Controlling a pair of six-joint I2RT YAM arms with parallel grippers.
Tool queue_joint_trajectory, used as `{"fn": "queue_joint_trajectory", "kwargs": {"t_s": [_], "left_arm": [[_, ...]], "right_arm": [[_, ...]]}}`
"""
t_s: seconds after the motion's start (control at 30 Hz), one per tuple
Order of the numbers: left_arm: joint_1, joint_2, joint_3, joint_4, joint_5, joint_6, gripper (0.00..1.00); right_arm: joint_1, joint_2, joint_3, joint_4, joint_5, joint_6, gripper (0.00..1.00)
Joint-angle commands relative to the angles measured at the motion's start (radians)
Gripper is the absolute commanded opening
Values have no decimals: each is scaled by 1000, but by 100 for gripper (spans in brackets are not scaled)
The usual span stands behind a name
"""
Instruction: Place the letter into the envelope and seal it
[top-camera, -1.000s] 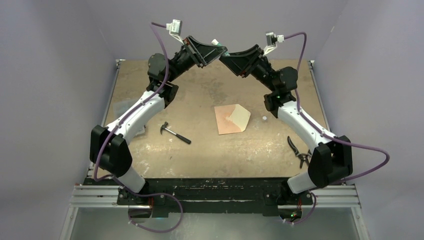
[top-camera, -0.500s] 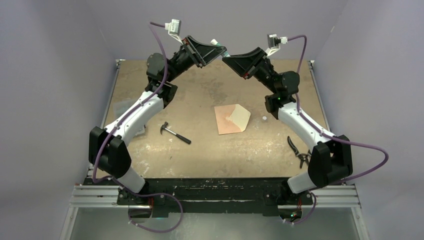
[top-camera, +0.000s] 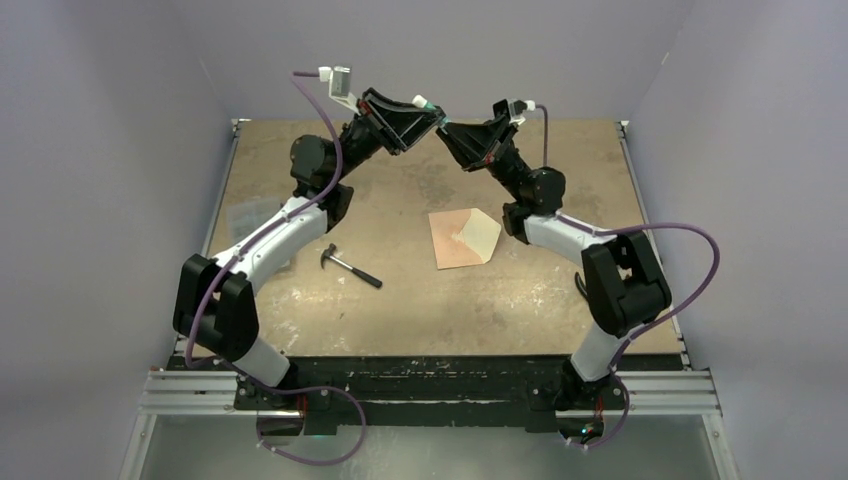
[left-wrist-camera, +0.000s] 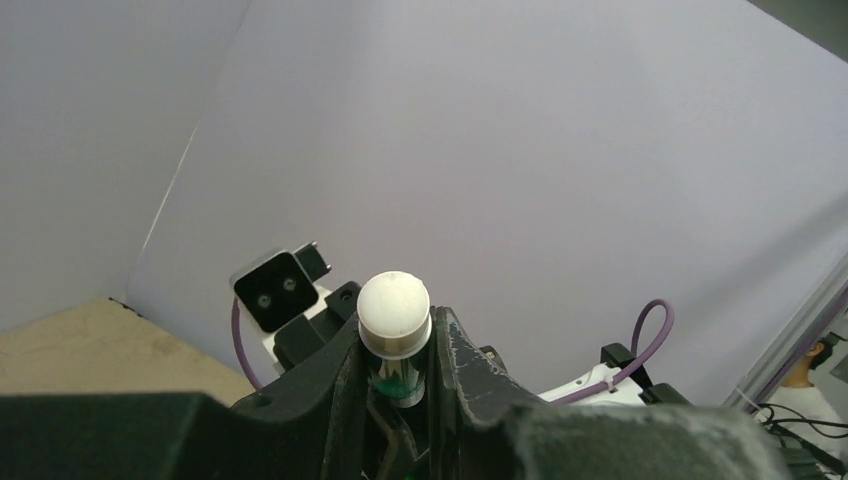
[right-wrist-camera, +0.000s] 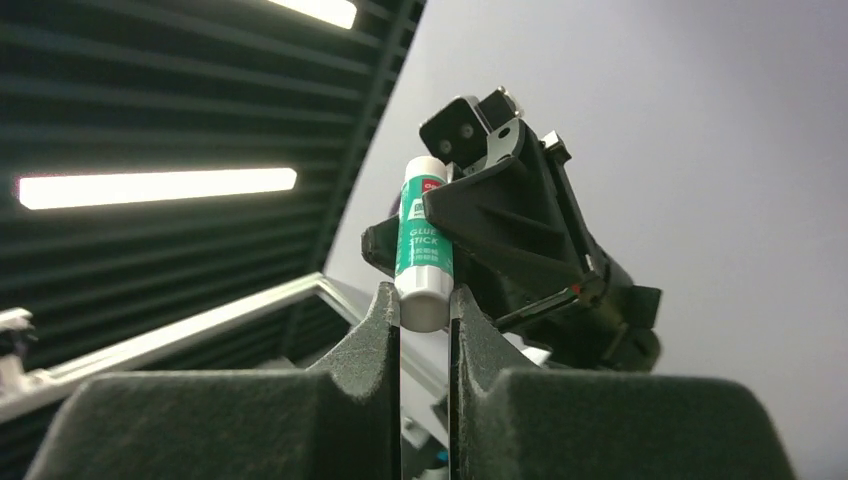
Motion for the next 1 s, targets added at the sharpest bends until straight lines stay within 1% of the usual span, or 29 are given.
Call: {"fn": "queue_joint_trajectory", "kwargs": {"t_s": [0.0, 0.07, 0.13, 0.17, 0.23, 0.27, 0.3, 0.33, 0.4, 0.43, 0.47, 0.57, 0.7, 0.77, 0.83, 0.93, 0.97], "left_arm": [[3, -60, 56, 299, 94, 51, 0], [3, -58, 68, 301, 114, 69, 0], [3, -56, 73, 295, 118, 87, 0], [3, -55, 75, 287, 117, 94, 0], [3, -53, 77, 266, 108, 104, 0], [3, -52, 78, 259, 102, 107, 0], [3, -49, 78, 257, 95, 106, 0], [3, -46, 78, 256, 90, 103, 0], [3, -39, 82, 251, 85, 90, 0], [3, -34, 83, 256, 86, 78, 0], [3, -30, 84, 259, 89, 64, 0], [3, -28, 82, 259, 94, 46, 0], [3, -33, 69, 255, 94, 47, 0], [3, -35, 66, 251, 91, 45, 0], [3, -33, 70, 235, 85, 41, 0], [3, -35, 92, 150, 59, 40, 0], [3, -36, 99, 95, 49, 42, 0]], "right_arm": [[-35, 6, -36, 311, 324, 470, 0], [-22, -15, -81, 284, 391, 550, 0], [-7, -50, -132, 243, 448, 593, 1], [-6, -65, -144, 223, 451, 585, 13], [-7, -71, -156, 233, 438, 505, 48], [-8, -61, -158, 269, 429, 432, 61], [-8, -46, -156, 318, 397, 361, 71], [-10, -28, -148, 349, 342, 318, 75], [-32, 24, -111, 401, 166, 234, 80], [-35, 46, -99, 410, 75, 201, 81], [-38, 56, -105, 418, 19, 159, 81], [-42, 36, -151, 411, -26, 13, 82], [-50, -15, -119, 338, -95, -169, 83], [-49, -59, -91, 207, -139, -310, 83], [-44, -125, -89, 31, -155, -514, 82], [-42, -253, -86, -289, -95, -900, 76], [-42, -294, -59, -411, -61, -1084, 75]]}}
